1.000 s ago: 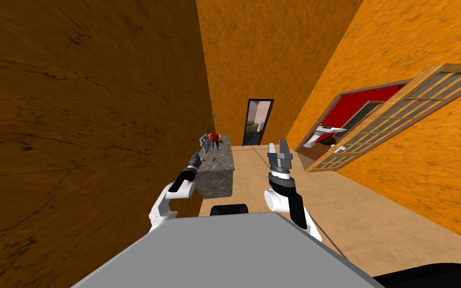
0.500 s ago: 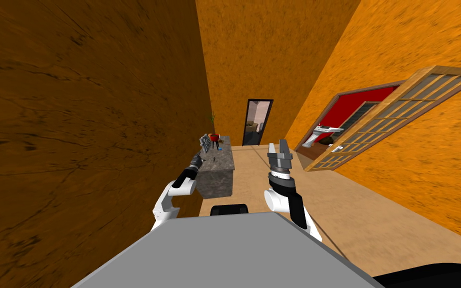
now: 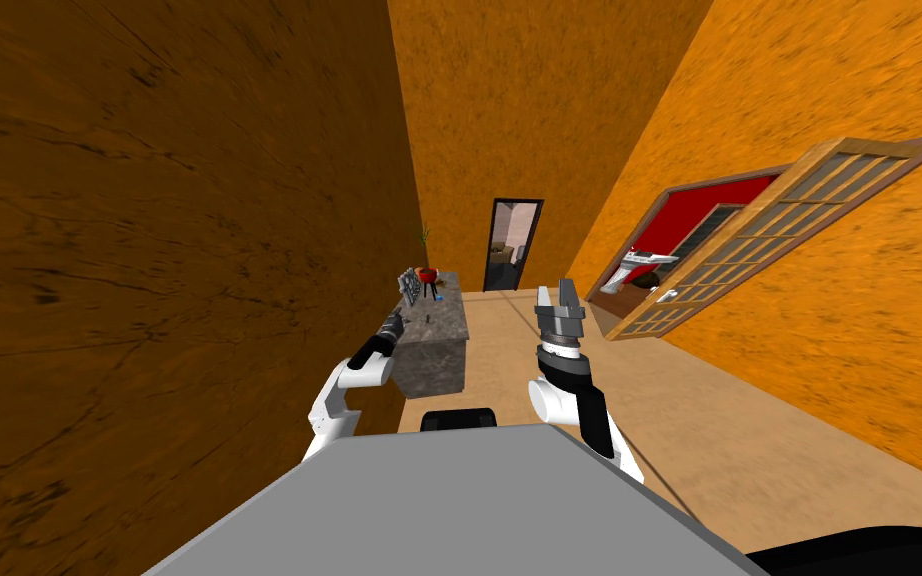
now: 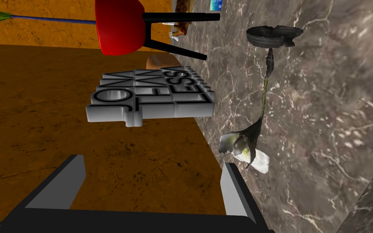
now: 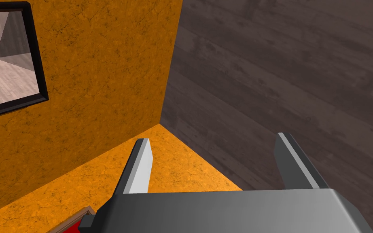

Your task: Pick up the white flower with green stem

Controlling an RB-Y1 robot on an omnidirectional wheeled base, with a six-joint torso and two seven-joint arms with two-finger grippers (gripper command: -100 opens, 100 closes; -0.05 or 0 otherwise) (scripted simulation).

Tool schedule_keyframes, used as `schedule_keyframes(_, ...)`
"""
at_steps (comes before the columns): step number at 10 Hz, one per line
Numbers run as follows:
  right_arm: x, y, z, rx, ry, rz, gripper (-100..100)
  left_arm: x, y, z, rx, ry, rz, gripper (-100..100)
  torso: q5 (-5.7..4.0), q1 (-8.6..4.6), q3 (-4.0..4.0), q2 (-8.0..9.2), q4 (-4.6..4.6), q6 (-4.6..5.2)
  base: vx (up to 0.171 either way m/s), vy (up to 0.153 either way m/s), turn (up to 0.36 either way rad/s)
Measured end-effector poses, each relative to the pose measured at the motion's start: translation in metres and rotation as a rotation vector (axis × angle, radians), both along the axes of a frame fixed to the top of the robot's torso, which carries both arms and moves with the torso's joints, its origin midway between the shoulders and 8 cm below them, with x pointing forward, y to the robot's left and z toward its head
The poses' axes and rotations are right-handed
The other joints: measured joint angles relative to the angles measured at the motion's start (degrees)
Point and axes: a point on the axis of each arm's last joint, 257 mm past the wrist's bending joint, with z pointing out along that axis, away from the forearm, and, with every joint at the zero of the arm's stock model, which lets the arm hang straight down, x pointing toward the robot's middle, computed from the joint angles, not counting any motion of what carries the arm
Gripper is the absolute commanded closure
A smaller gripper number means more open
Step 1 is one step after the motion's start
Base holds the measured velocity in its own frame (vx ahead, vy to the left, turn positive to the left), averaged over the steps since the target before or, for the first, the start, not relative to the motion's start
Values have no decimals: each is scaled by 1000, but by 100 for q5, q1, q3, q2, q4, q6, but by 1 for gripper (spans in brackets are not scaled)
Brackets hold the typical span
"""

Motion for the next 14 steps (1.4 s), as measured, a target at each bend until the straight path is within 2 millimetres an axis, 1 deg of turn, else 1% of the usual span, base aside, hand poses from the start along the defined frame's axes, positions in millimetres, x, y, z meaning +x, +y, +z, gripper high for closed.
schedule_keyframes(3, 0, 0, 0, 0, 0, 0, 0, 0, 9, -17, -4, 64, 21, -100, 0, -2, -1, -2, 0, -1, 9, 4, -36)
schedule_keyframes(6, 0, 0, 0, 0, 0, 0, 0, -5, 24, -33, -4, 137, 50, -100, 0, -1, -4, -6, -2, -1, 20, 4, -53)
schedule_keyframes(8, 0, 0, 0, 0, 0, 0, 0, -11, 36, -50, -2, 195, 74, -100, -1, -2, -5, -9, -2, 0, 26, 3, -53)
schedule_keyframes(9, 0, 0, 0, 0, 0, 0, 0, -13, 39, -53, -2, 214, 82, -100, 0, -2, -5, -8, -2, -1, 28, 3, -43)
schedule_keyframes(11, 0, 0, 0, 0, 0, 0, 0, -21, 52, -66, 1, 267, 106, -100, 0, -1, -7, -11, -3, -1, 34, 4, -57)
schedule_keyframes(14, 0, 0, 0, 0, 0, 0, 0, -31, 67, -81, 5, 336, 135, -100, 0, -2, -9, -15, -3, -1, 48, 4, -72)
